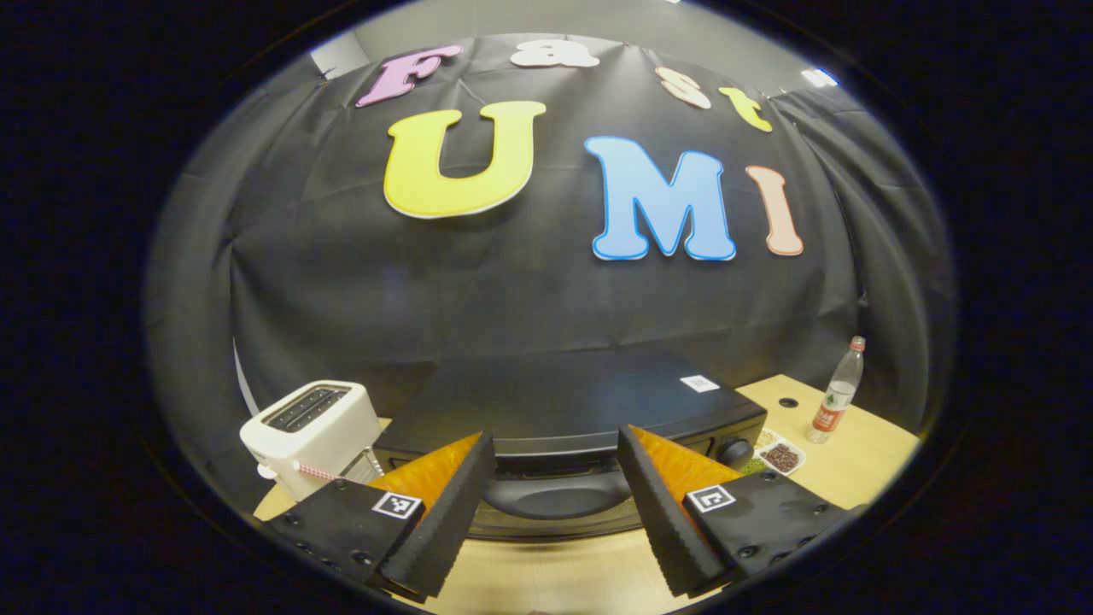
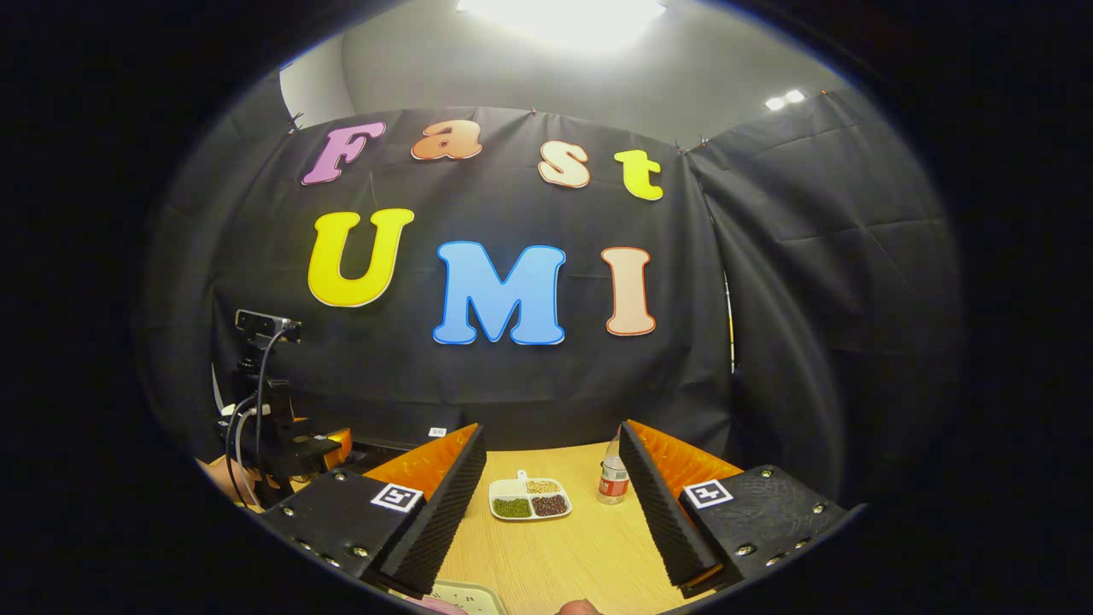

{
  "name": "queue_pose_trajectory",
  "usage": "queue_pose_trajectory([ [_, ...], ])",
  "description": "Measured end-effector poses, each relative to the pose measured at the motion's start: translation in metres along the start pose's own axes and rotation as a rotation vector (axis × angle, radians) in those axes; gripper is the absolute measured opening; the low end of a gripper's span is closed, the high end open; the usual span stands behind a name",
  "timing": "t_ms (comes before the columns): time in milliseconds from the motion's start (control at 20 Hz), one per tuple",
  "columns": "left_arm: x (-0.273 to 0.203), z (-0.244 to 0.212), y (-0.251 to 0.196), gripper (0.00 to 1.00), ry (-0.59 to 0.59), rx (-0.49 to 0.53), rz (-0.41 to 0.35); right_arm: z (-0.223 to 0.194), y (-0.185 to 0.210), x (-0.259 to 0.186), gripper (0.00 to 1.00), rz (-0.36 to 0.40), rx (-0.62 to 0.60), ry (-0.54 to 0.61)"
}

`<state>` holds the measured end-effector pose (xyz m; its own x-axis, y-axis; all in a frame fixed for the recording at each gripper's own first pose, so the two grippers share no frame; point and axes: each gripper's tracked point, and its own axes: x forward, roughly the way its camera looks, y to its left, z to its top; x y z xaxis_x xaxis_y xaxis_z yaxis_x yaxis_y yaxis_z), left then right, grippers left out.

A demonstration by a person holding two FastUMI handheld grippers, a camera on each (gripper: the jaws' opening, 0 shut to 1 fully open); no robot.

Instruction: Open the electric oven with the left hand, put the food in, and close the electric oven.

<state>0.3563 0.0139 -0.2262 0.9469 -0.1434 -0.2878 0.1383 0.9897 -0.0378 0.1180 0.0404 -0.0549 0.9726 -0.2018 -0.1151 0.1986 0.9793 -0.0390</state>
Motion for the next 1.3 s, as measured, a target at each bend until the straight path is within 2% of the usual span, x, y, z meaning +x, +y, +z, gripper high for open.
queue_pose_trajectory([
  [100,0.005,-0.013,0.0,1.0,0.021,-0.012,-0.001,0.0,-0.001,0.001,0.95,-0.011,0.001,0.002],
  [150,0.007,-0.018,0.0,0.97,0.03,-0.019,0.003,-0.002,0.0,0.001,0.95,-0.013,0.001,0.006],
  [200,0.009,-0.013,0.001,1.0,0.004,-0.011,0.004,-0.003,0.0,0.001,0.95,-0.013,0.0,0.01],
  [300,0.012,-0.016,-0.001,1.0,0.017,0.002,0.007,-0.006,0.001,0.002,0.95,-0.011,0.0,0.022],
  [350,0.013,-0.014,0.0,0.91,0.001,0.006,0.009,-0.008,0.002,0.0,0.95,-0.007,0.001,0.025],
  [450,0.013,-0.016,-0.001,1.0,0.003,0.005,0.016,-0.006,0.003,0.0,0.95,-0.002,-0.003,0.021],
  [550,0.011,-0.018,-0.001,0.96,0.005,0.002,0.021,-0.002,0.004,-0.003,0.95,0.002,-0.01,0.008],
  [600,0.008,-0.018,-0.001,1.0,0.007,0.003,0.023,0.0,0.003,-0.005,0.95,0.004,-0.016,0.001],
  [650,0.005,-0.018,-0.002,0.97,0.009,0.003,0.025,0.001,0.001,-0.005,0.95,0.005,-0.02,-0.002],
  [700,-0.001,-0.022,-0.003,1.0,0.01,0.002,0.027,0.002,0.0,-0.007,0.95,0.008,-0.02,-0.005],
  [800,-0.011,-0.026,-0.004,0.97,0.011,0.002,0.031,0.003,-0.003,-0.011,0.95,0.013,-0.016,-0.006],
  [950,-0.029,-0.037,-0.007,1.0,0.012,0.005,0.038,0.003,-0.007,-0.014,0.95,0.025,-0.008,-0.004],
  [1200,-0.054,-0.059,-0.013,0.97,0.045,0.001,0.048,0.006,-0.011,-0.02,0.95,0.058,-0.004,-0.005],
  [1250,-0.059,-0.065,-0.013,1.0,0.055,-0.004,0.049,0.006,-0.012,-0.021,0.95,0.066,-0.005,-0.006],
  [1300,-0.063,-0.07,-0.014,0.97,0.064,-0.006,0.051,0.006,-0.012,-0.021,0.95,0.073,-0.007,-0.006],
])
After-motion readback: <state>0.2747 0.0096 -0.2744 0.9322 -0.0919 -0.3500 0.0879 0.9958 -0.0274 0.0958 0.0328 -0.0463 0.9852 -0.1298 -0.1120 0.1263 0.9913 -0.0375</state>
